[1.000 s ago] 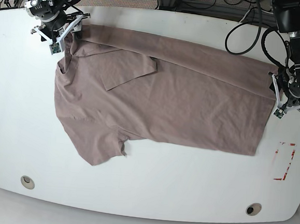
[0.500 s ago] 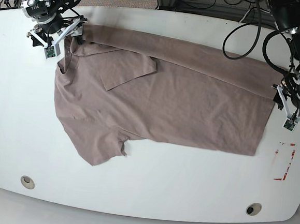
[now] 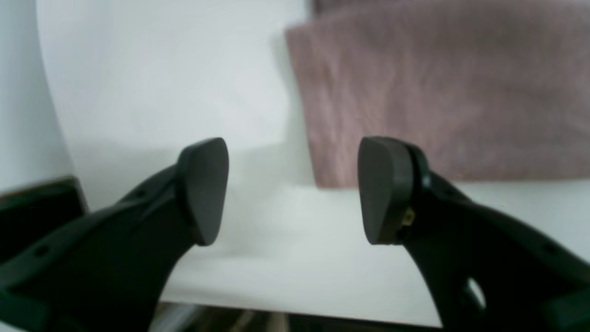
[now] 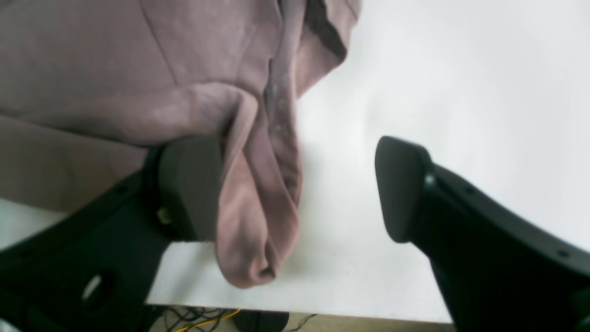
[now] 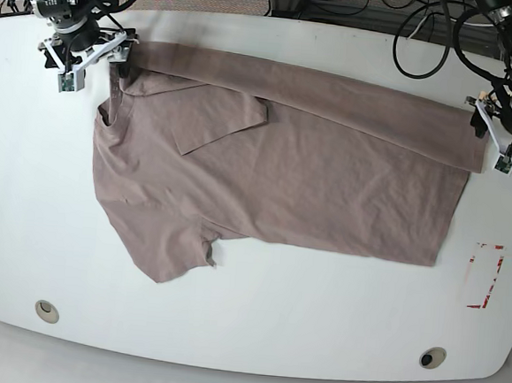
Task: Fold the T-shirt properly
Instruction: 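Open both grippers and release the shirt edge, then regrasp the shirt edge with both grippers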
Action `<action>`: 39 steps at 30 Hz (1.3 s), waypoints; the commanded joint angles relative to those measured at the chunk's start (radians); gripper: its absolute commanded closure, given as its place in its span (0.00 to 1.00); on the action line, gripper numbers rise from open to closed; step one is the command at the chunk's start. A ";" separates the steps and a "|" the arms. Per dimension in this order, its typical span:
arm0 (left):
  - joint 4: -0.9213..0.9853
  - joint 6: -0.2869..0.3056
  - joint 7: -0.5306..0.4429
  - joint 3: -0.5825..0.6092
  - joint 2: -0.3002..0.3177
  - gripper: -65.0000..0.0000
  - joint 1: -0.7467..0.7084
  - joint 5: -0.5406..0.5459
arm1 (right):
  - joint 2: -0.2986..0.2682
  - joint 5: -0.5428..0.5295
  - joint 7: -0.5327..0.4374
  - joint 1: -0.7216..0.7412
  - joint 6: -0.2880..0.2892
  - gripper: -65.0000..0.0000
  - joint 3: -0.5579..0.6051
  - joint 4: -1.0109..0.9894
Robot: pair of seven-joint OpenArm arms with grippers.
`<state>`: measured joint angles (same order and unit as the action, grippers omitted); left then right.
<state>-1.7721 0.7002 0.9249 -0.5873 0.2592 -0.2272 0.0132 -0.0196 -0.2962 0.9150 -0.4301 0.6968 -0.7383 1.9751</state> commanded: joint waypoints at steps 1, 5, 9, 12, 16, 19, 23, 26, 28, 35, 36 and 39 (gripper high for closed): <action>0.024 -0.002 -0.017 -0.015 0.007 0.36 0.001 0.004 | -0.007 -0.014 -0.023 -0.003 0.001 0.31 -0.007 -0.016; 0.087 -0.002 -0.019 -0.020 0.007 0.36 0.005 0.004 | -0.007 -0.014 -0.023 0.003 0.001 0.42 -0.005 -0.064; 0.116 -0.002 -0.019 -0.016 0.007 0.36 0.036 0.003 | -0.009 -0.014 -0.023 0.004 0.001 0.46 -0.005 -0.099; 0.139 -0.002 -0.019 -0.016 0.009 0.36 0.047 0.003 | -0.009 -0.010 -0.023 0.004 0.001 0.46 -0.004 -0.116; 0.171 -0.002 -0.019 -0.015 0.010 0.36 0.053 0.001 | -0.012 -0.011 -0.023 -0.005 0.001 0.46 -0.002 -0.116; 0.179 -0.002 -0.019 -0.013 0.021 0.36 0.053 0.001 | -0.013 -0.014 -0.020 -0.017 0.001 0.46 -0.002 -0.087; 0.177 -0.002 -0.019 -0.013 0.022 0.36 0.053 0.003 | -0.007 -0.016 -0.015 -0.045 0.001 0.46 0.001 0.011; 0.146 -0.002 -0.019 -0.015 0.024 0.36 0.053 0.004 | 0.017 -0.016 0.013 -0.045 0.001 0.46 0.013 0.042; 0.105 -0.002 -0.019 -0.016 0.022 0.36 0.053 0.004 | 0.023 -0.016 0.025 -0.043 0.001 0.46 0.018 0.043; -0.007 -0.002 -0.017 -0.015 0.013 0.36 0.047 0.008 | 0.040 -0.014 0.026 -0.043 0.001 0.46 0.030 0.040; -0.012 -0.002 -0.017 -0.015 0.004 0.36 0.051 0.008 | 0.048 -0.007 0.026 -0.043 0.001 0.46 0.036 0.039; -0.007 -0.002 -0.017 -0.013 -0.002 0.36 0.058 0.008 | 0.050 -0.007 0.026 -0.048 0.001 0.46 0.043 0.022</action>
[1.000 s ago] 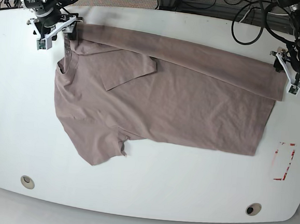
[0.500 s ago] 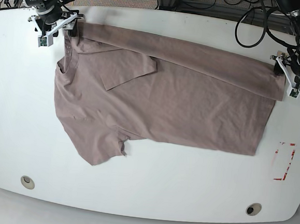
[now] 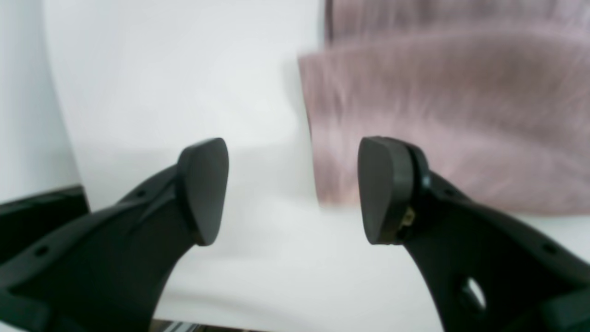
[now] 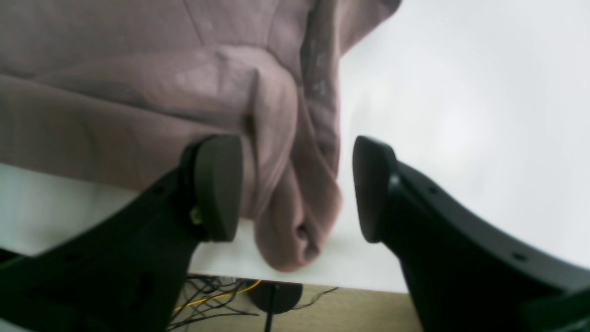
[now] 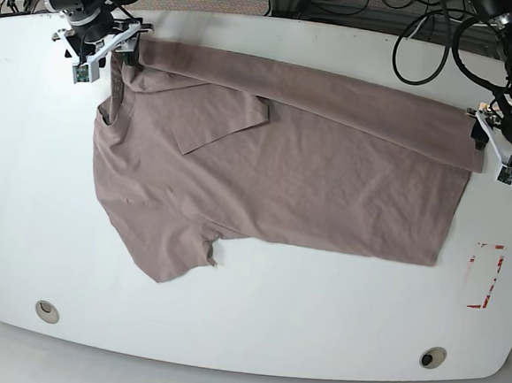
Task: Fold the T-shirt properly
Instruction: 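Regrasp the shirt edge with both grippers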
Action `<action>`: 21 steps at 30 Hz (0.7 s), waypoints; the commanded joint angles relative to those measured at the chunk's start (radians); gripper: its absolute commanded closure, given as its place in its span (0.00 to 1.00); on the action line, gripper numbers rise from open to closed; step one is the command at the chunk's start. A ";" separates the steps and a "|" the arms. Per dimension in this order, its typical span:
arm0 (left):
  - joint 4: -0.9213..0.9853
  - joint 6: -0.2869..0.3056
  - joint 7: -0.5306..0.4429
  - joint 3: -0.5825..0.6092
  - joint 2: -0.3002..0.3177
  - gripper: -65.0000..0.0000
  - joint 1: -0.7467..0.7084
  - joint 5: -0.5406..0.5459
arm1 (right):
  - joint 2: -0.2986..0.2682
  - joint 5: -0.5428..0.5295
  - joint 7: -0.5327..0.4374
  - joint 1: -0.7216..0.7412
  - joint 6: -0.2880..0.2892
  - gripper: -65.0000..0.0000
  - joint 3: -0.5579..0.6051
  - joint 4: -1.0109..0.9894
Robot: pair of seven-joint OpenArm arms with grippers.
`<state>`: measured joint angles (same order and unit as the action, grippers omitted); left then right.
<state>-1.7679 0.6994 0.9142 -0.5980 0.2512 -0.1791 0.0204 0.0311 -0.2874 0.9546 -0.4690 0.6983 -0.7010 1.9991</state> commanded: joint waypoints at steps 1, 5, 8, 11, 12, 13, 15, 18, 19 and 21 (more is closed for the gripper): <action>-0.007 -0.001 -0.007 -0.001 0.006 0.36 0.017 0.000 | -0.001 -0.016 -0.013 -0.009 0.000 0.46 0.004 -0.008; 0.061 -0.001 -0.007 0.051 0.004 0.36 0.053 -0.004 | -0.003 -0.014 -0.015 -0.009 0.000 0.46 0.004 -0.036; 0.127 -0.001 -0.008 0.069 0.006 0.37 0.065 -0.004 | -0.004 -0.014 -0.035 -0.009 0.000 0.46 0.004 -0.054; 0.185 -0.001 -0.010 0.072 0.006 0.37 0.071 -0.004 | -0.029 -0.013 -0.044 -0.009 0.000 0.46 0.002 -0.076; 0.191 -0.001 -0.010 0.072 0.006 0.37 0.071 -0.004 | -0.033 -0.013 -0.044 -0.009 0.000 0.46 0.002 -0.079; 0.208 -0.001 -0.010 0.072 0.006 0.37 0.079 -0.004 | -0.044 -0.013 -0.044 -0.009 0.000 0.46 0.001 -0.090; 0.228 -0.001 -0.013 0.072 0.006 0.39 0.082 -0.004 | -0.058 -0.013 -0.046 -0.009 0.000 0.46 -0.003 -0.100; 0.264 -0.001 -0.053 0.071 0.010 0.43 0.080 -0.006 | -0.087 -0.013 -0.047 -0.010 0.000 0.46 -0.004 -0.110; 0.274 -0.001 -0.065 0.071 0.012 0.43 0.079 -0.007 | -0.096 -0.013 -0.047 -0.010 0.000 0.46 -0.004 -0.110; 0.297 -0.001 -0.099 0.071 0.017 0.44 0.066 -0.021 | -0.115 -0.013 -0.047 -0.010 0.000 0.46 -0.004 -0.111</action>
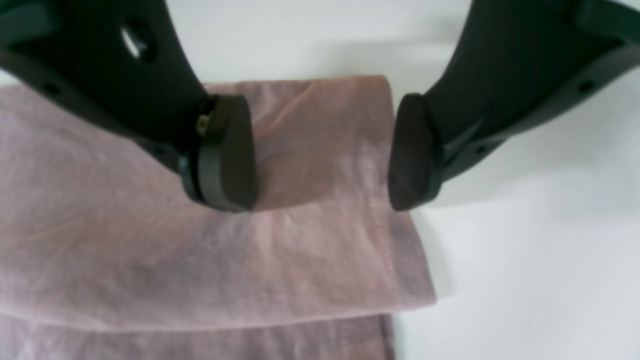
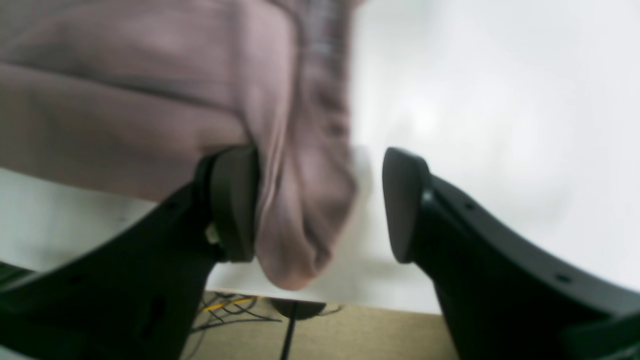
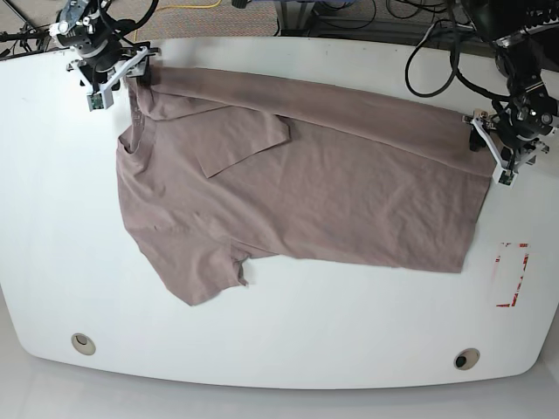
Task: Fold the T-shirt properly
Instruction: 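Regrasp the shirt edge with both grippers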
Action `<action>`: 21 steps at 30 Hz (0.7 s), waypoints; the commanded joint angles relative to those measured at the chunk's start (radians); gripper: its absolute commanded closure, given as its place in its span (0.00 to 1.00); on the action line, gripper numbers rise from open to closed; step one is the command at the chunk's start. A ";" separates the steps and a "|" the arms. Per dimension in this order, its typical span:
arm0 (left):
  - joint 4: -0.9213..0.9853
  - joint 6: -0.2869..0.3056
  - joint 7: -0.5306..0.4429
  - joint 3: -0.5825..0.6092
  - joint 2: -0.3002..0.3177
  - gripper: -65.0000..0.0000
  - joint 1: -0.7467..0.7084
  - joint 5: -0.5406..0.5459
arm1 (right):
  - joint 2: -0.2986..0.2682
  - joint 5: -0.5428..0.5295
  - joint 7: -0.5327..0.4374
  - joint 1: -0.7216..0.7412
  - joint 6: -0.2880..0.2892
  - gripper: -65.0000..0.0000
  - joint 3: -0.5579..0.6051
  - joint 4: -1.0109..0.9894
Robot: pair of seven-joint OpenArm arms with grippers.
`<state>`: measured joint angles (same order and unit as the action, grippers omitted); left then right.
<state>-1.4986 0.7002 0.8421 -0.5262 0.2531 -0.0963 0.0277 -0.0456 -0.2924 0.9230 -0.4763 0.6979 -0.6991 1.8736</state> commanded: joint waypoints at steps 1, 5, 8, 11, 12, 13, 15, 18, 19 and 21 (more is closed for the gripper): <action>0.039 -0.002 -0.042 -0.001 0.021 0.44 -0.021 -0.047 | -0.050 -0.008 -0.015 -0.005 0.000 0.46 -0.006 0.014; 0.072 -0.002 -0.079 -0.004 0.027 0.44 -0.023 -0.088 | -0.098 -0.008 -0.015 -0.022 0.000 0.46 -0.006 0.014; 0.083 -0.002 -0.082 -0.005 0.030 0.44 -0.029 -0.091 | -0.129 -0.009 -0.015 -0.023 0.000 0.46 -0.006 0.016; 0.080 -0.002 -0.083 -0.005 0.030 0.44 -0.030 -0.090 | -0.155 -0.011 -0.011 -0.028 0.000 0.46 -0.001 0.022; 0.080 -0.002 -0.083 -0.007 0.030 0.44 -0.030 -0.090 | -0.162 -0.011 -0.009 -0.032 0.000 0.46 0.002 0.024; 0.080 -0.002 -0.083 -0.007 0.030 0.44 -0.030 -0.091 | -0.170 -0.012 -0.009 -0.039 0.000 0.46 0.003 0.024; 0.080 -0.002 -0.083 -0.007 0.030 0.44 -0.030 -0.091 | -0.185 -0.012 -0.009 -0.043 0.000 0.46 0.003 0.024; 0.080 -0.002 -0.083 -0.007 0.030 0.44 -0.030 -0.091 | -0.214 -0.011 -0.009 -0.045 0.000 0.46 0.003 0.017; 0.080 -0.002 -0.083 -0.007 0.032 0.44 -0.030 -0.091 | -0.228 -0.011 -0.009 -0.045 0.000 0.46 0.003 0.016; 0.077 -0.002 -0.083 -0.007 0.032 0.44 -0.030 -0.093 | -0.248 -0.017 -0.009 -0.046 0.000 0.46 0.002 0.019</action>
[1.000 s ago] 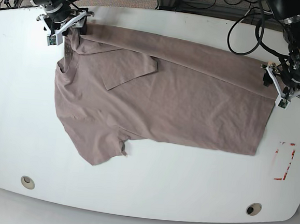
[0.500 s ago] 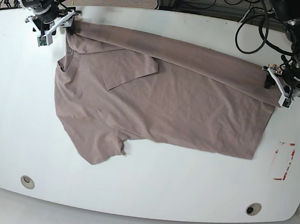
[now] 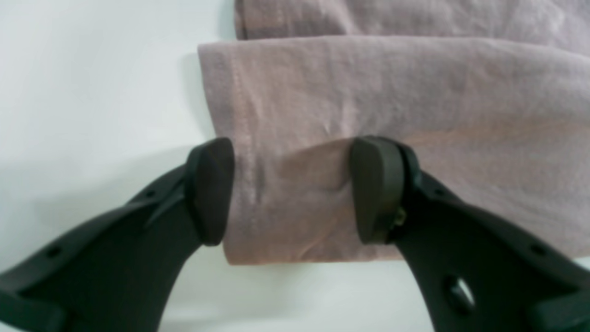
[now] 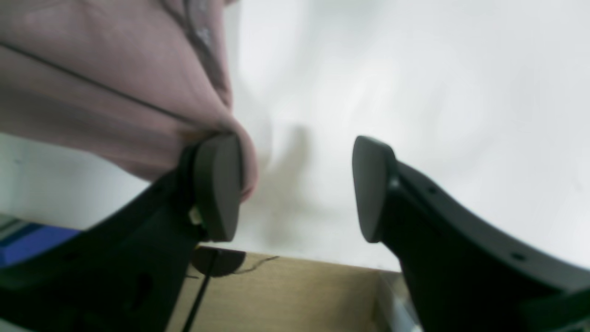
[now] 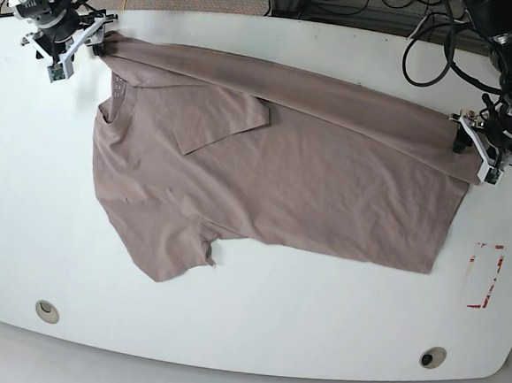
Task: Fold the T-shirt properly
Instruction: 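Regrasp the shirt edge with both grippers, then pull the shirt edge taut with both grippers, spreading them apart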
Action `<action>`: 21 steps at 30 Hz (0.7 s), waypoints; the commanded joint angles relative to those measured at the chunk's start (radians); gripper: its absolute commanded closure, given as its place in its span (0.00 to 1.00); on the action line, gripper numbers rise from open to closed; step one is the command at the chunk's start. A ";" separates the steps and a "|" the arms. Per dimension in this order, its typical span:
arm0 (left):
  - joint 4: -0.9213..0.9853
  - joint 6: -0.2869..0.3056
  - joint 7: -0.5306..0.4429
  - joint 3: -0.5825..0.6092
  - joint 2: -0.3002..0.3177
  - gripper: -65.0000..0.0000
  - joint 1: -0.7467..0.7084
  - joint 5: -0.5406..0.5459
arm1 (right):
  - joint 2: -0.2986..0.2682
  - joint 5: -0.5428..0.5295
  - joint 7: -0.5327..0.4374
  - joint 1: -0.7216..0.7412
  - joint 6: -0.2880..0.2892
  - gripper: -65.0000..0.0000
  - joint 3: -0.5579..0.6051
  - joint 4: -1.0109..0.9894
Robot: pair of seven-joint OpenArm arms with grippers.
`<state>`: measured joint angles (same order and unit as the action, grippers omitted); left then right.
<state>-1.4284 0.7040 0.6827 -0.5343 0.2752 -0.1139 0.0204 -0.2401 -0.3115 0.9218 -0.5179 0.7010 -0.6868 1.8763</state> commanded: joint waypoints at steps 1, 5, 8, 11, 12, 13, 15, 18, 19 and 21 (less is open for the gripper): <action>0.007 -0.006 0.076 0.001 0.009 0.44 -0.013 -0.086 | -0.055 0.001 -0.008 -0.005 -0.003 0.46 -0.011 0.019; 0.005 -0.006 0.076 0.006 0.009 0.44 -0.013 -0.087 | -0.074 -0.001 0.055 -0.014 -0.003 0.46 -0.015 0.069; 0.005 -0.006 0.076 0.006 0.009 0.44 -0.013 -0.089 | -0.071 -0.013 0.090 -0.017 -0.003 0.46 -0.017 0.134; 0.004 -0.006 0.076 0.006 0.009 0.44 -0.013 -0.089 | -0.069 -0.062 0.113 -0.018 -0.003 0.46 -0.012 0.147; 0.004 -0.006 0.076 0.006 0.009 0.44 -0.013 -0.089 | -0.069 -0.088 0.121 -0.017 -0.003 0.46 -0.015 0.147; 0.004 -0.006 0.076 0.006 0.009 0.44 -0.013 -0.089 | -0.069 -0.104 0.125 -0.017 -0.003 0.46 -0.017 0.145; 0.004 -0.006 0.076 0.003 0.009 0.44 -0.014 -0.089 | -0.058 -0.140 0.139 -0.017 -0.003 0.46 -0.017 0.142; 0.004 -0.006 0.076 0.003 0.009 0.44 -0.022 -0.089 | -0.020 -0.206 0.167 -0.014 -0.003 0.46 -0.017 0.139; 0.004 -0.006 0.076 0.003 0.009 0.44 -0.027 -0.089 | -0.012 -0.213 0.168 -0.012 -0.003 0.46 -0.017 0.139; 0.004 -0.006 0.076 0.006 0.009 0.44 -0.030 -0.089 | 0.011 -0.222 0.170 -0.011 -0.003 0.46 -0.017 0.136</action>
<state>-1.4307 0.6998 0.6811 -0.5320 0.2752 -0.1196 0.0132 -0.2527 -0.5030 1.0988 -0.5289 0.6994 -0.6994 2.0033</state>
